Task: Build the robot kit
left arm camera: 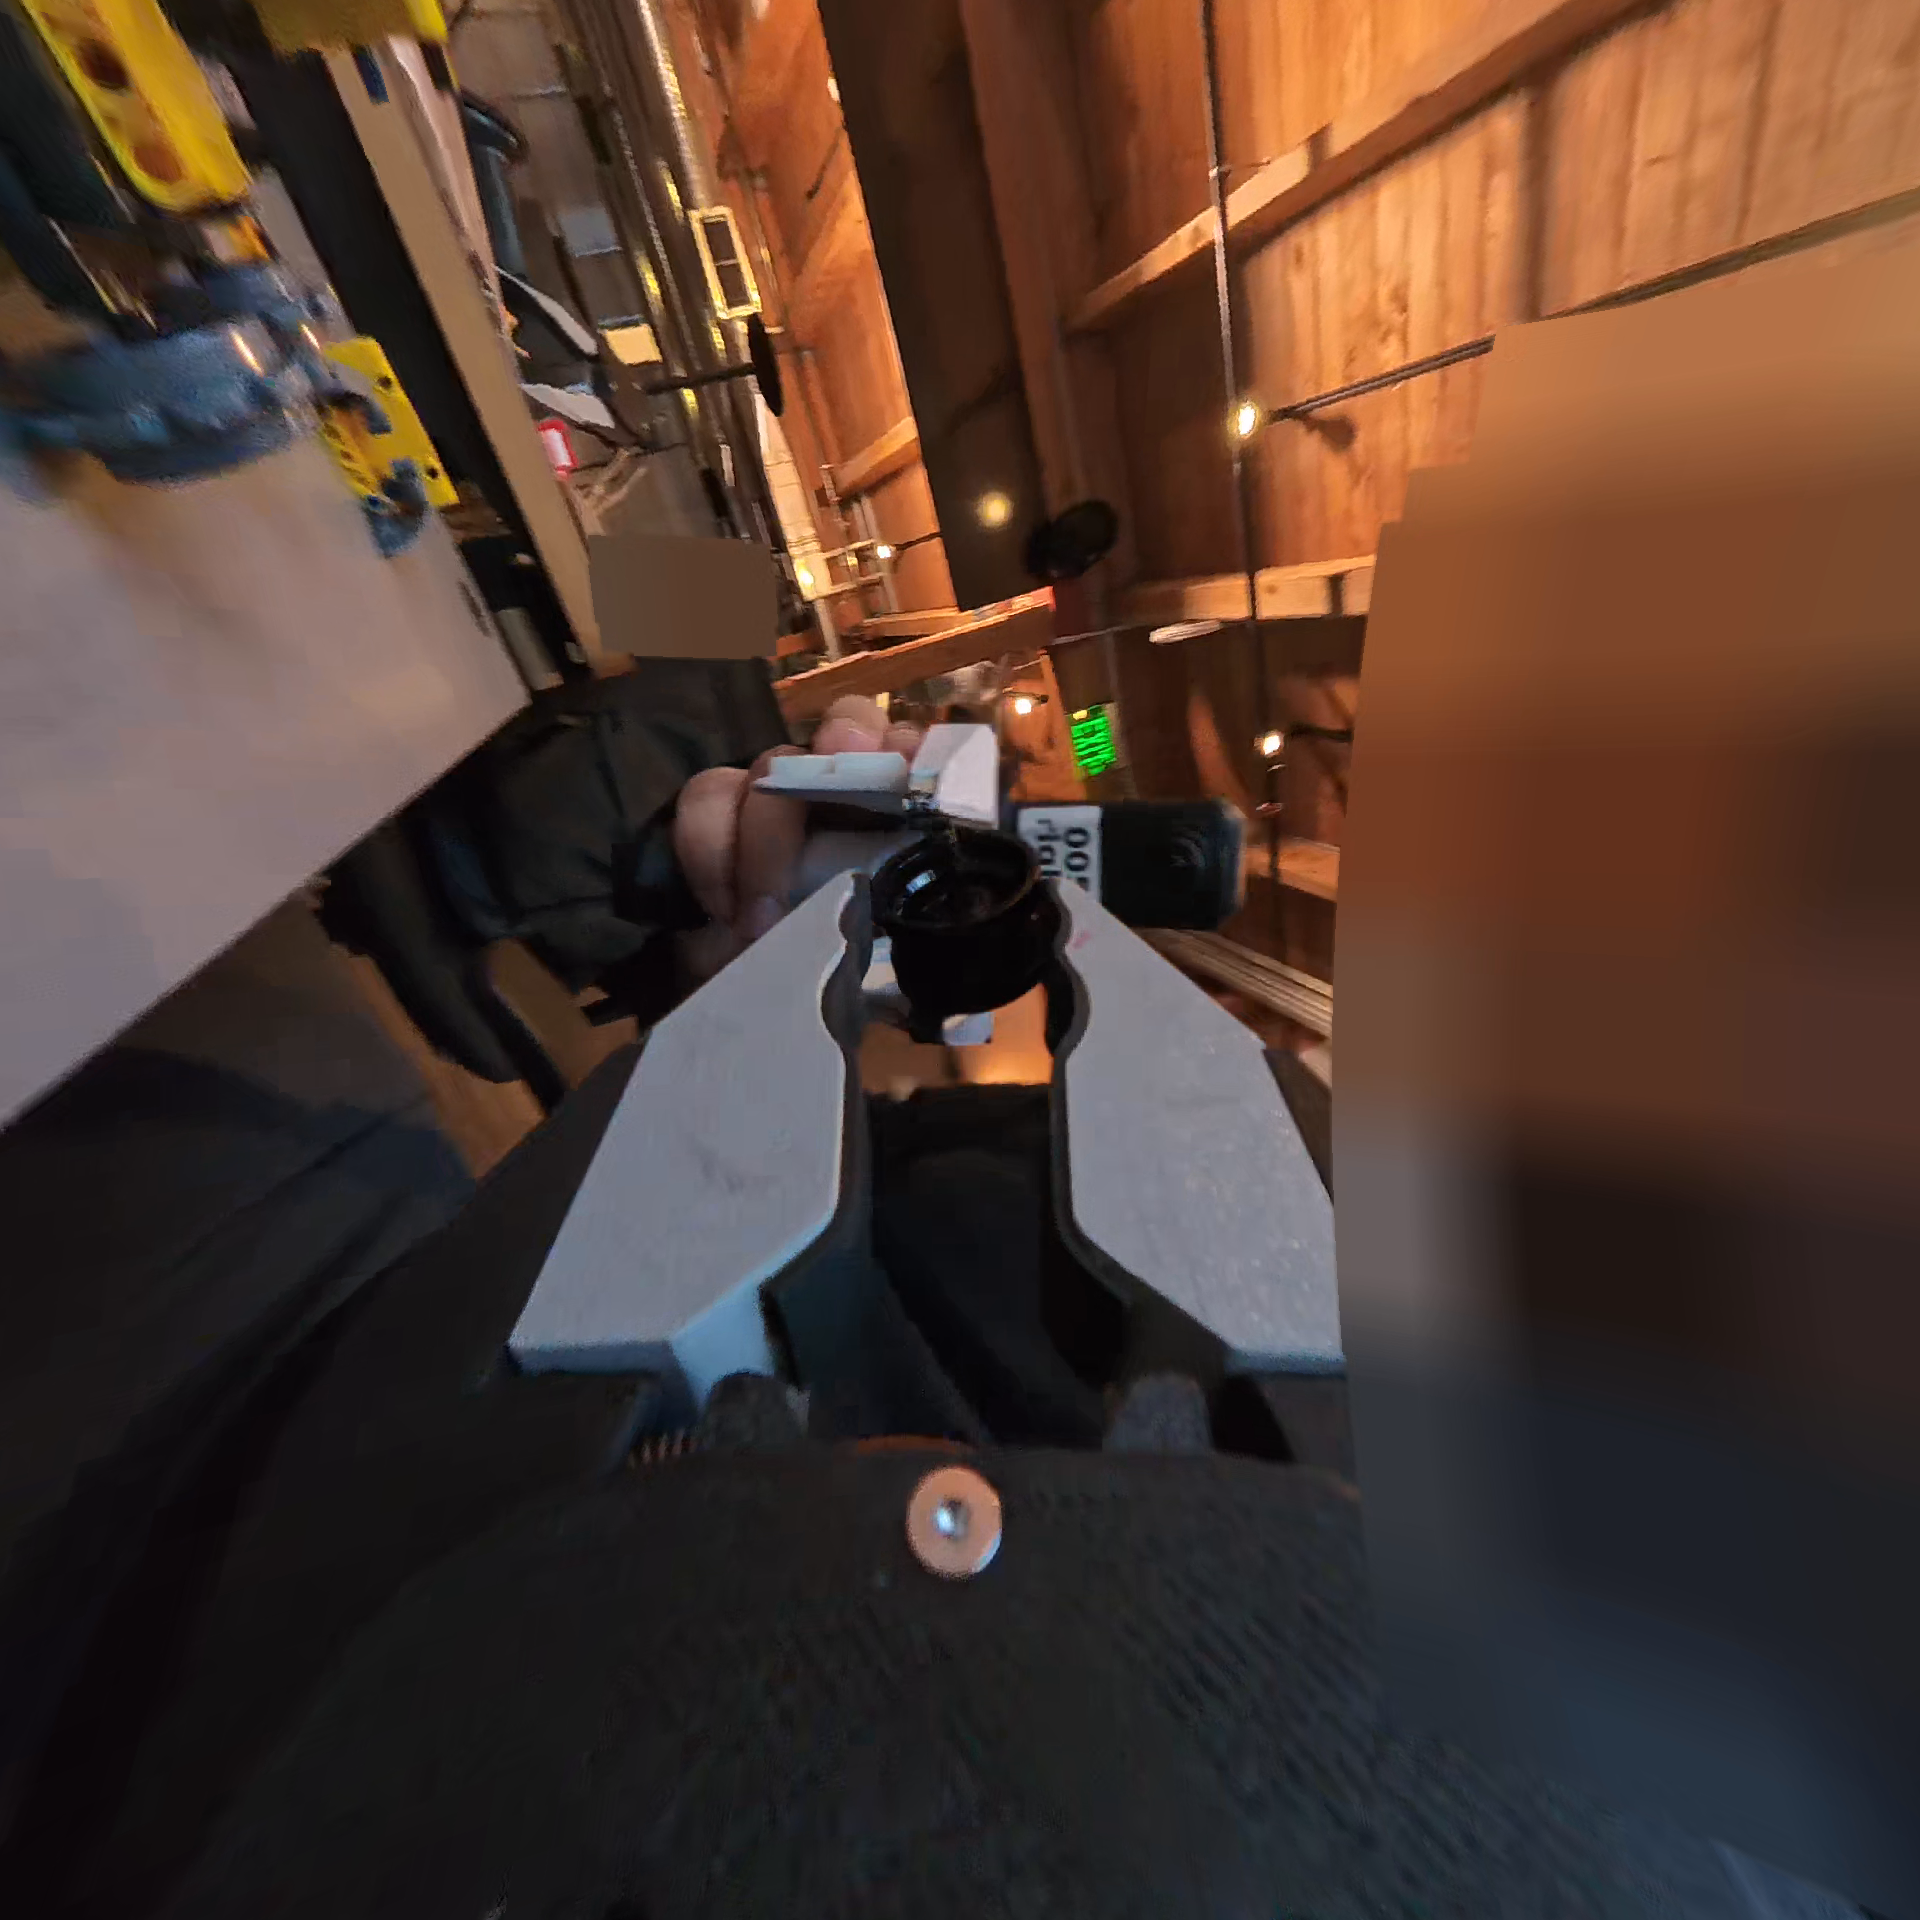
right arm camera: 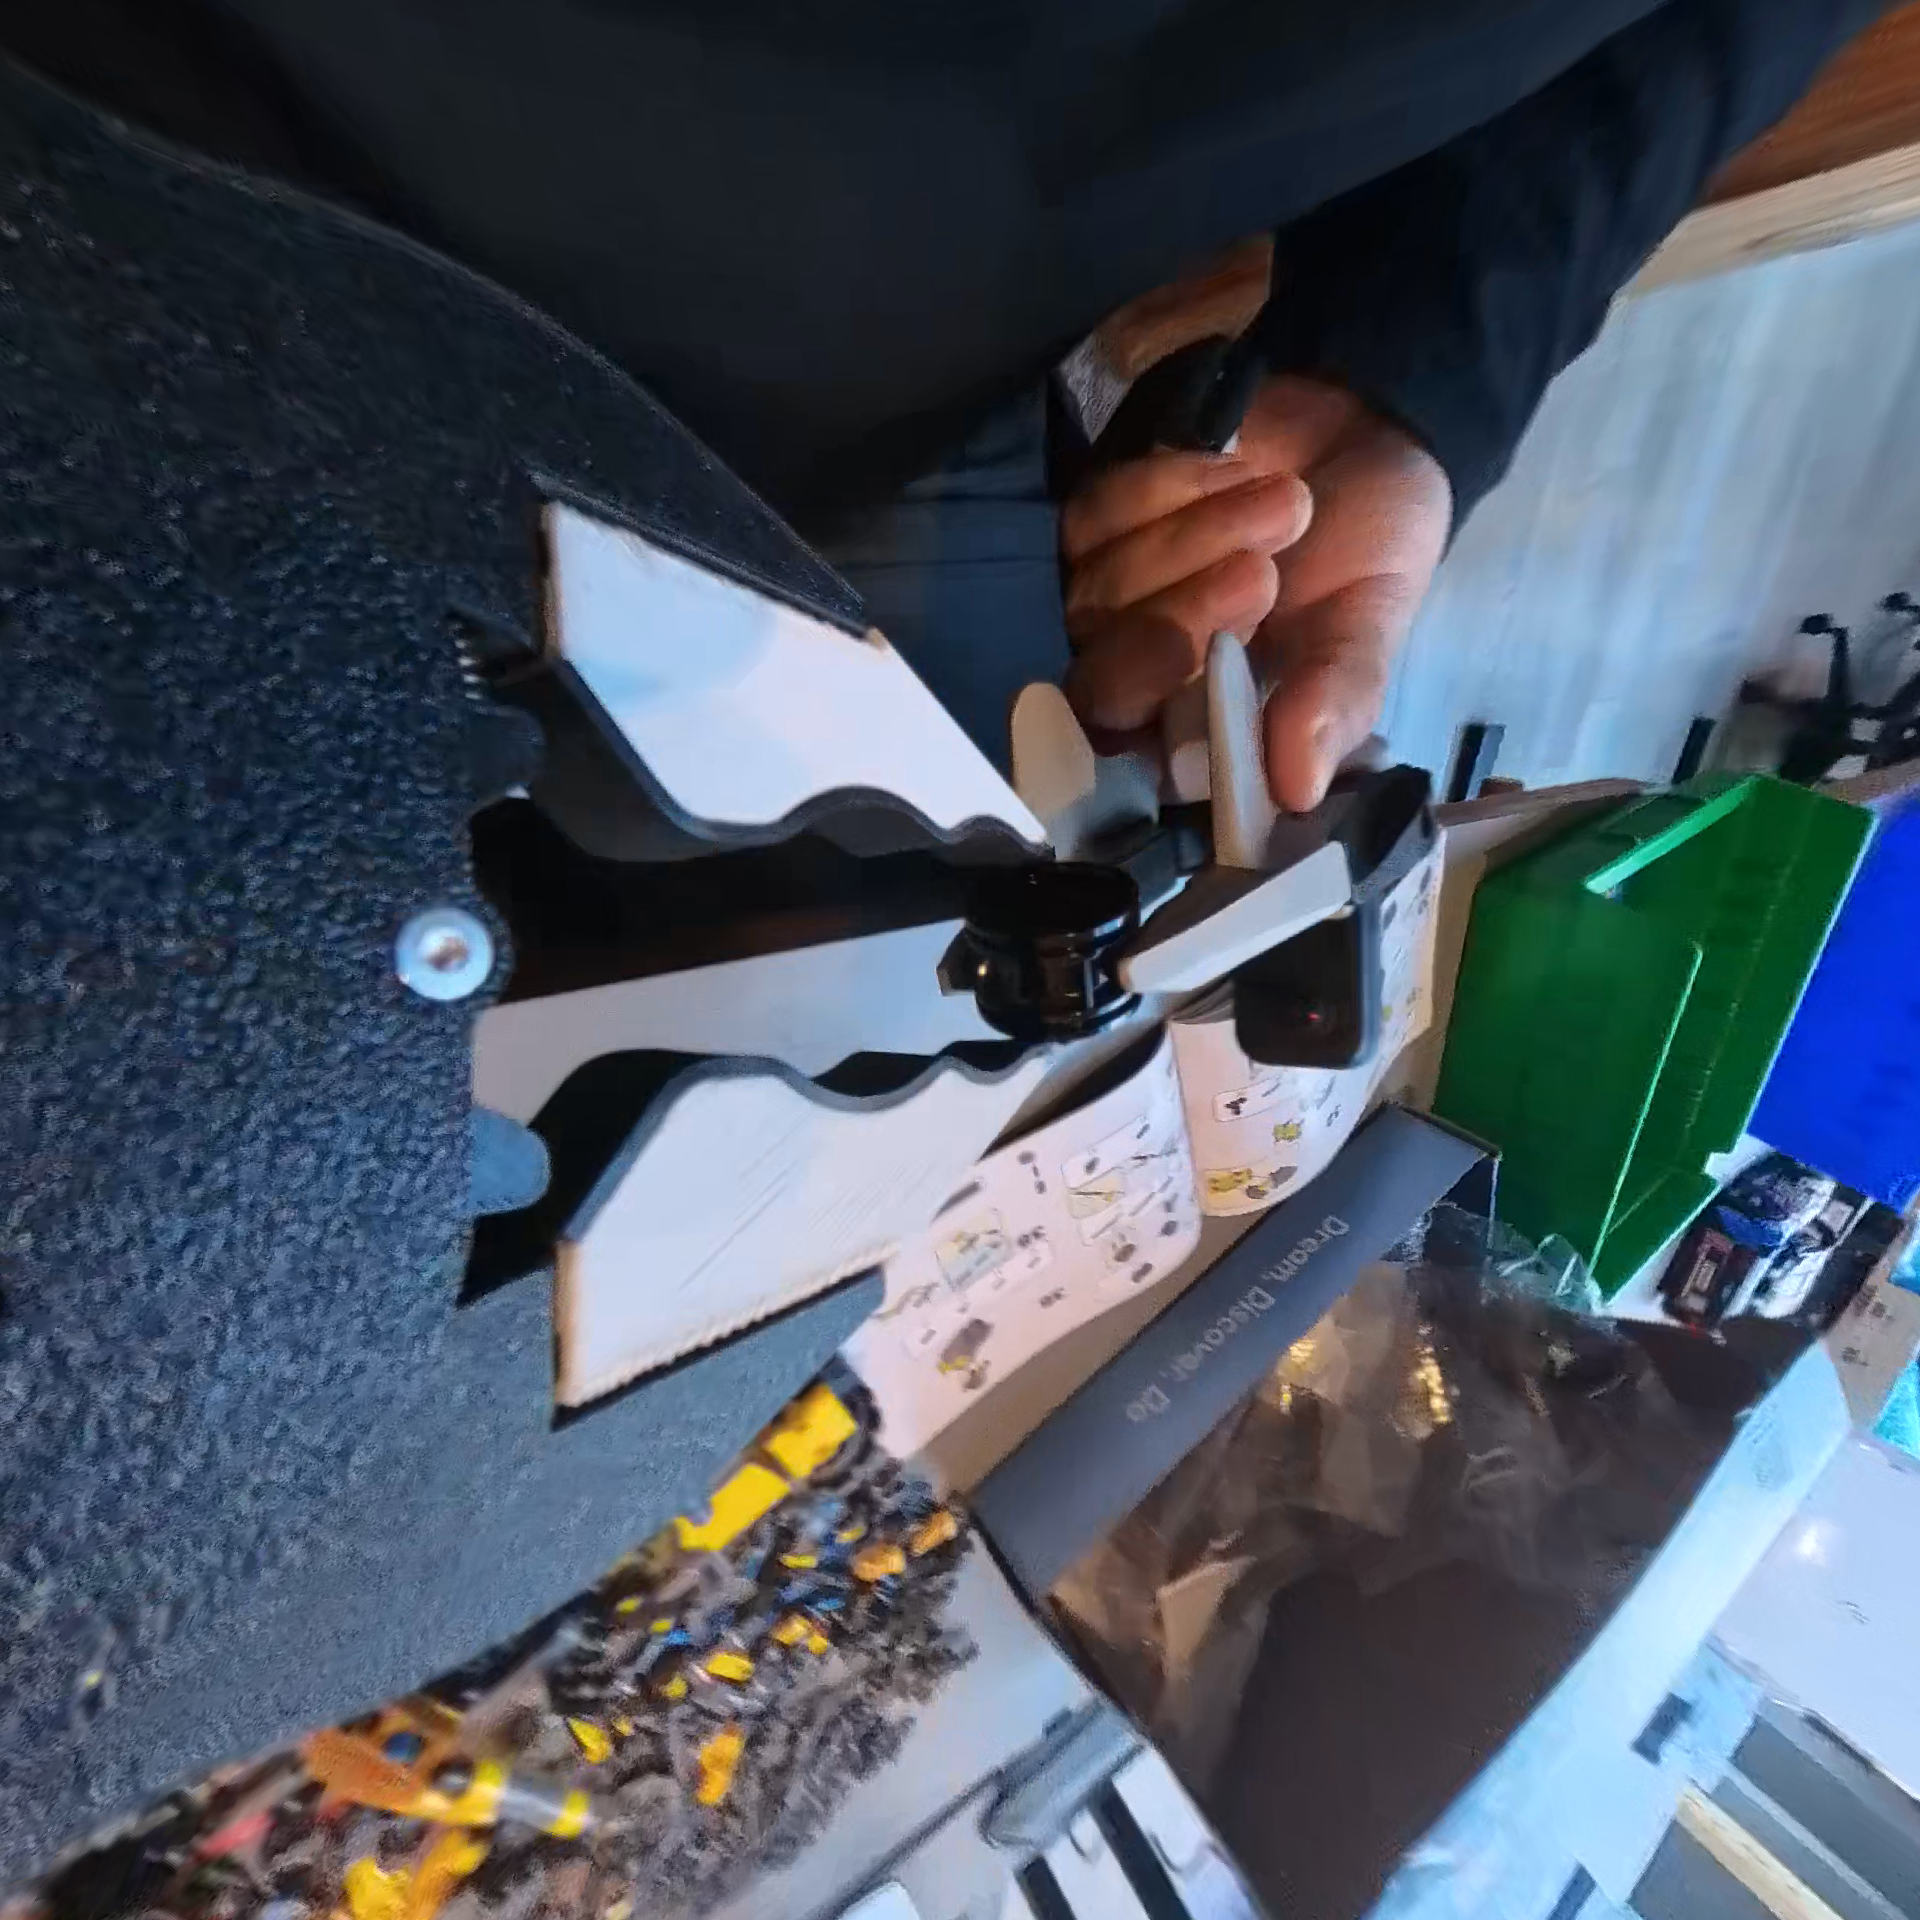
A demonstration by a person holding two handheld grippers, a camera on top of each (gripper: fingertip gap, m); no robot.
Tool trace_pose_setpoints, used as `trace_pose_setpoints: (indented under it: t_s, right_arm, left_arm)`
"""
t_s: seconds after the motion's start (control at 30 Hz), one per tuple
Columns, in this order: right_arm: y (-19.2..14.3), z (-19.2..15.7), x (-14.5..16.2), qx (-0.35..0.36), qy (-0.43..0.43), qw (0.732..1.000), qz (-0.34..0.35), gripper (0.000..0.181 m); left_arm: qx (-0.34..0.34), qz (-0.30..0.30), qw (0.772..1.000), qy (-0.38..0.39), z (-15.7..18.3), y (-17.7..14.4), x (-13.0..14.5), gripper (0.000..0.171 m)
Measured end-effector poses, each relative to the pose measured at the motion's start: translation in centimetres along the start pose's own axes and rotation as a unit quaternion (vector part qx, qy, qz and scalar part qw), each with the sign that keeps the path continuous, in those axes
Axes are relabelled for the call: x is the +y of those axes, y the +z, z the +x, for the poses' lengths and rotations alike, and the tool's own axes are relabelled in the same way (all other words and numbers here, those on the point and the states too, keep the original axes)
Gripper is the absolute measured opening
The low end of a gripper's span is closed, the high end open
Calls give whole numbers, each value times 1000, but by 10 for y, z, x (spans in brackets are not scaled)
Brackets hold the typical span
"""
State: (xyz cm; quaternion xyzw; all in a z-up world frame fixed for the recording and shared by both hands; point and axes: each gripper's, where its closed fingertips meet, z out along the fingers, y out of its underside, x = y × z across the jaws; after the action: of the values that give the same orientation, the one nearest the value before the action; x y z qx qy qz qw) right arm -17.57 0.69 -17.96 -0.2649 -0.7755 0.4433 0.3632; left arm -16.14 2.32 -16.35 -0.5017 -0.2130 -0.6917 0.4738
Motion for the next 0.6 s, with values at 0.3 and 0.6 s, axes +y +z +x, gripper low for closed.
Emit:
trace_pose_setpoints:
  t_s: [0.3,0.6]
  right_arm:
    - [80,-5,-16,-20,-67,997,12,35]
    - [139,-3,-30,-110,-4,994,27,30]
  left_arm:
    - [-150,43,954,255,6,-76,-28,30]
    - [-209,170,922,277,10,-144,-64,30]
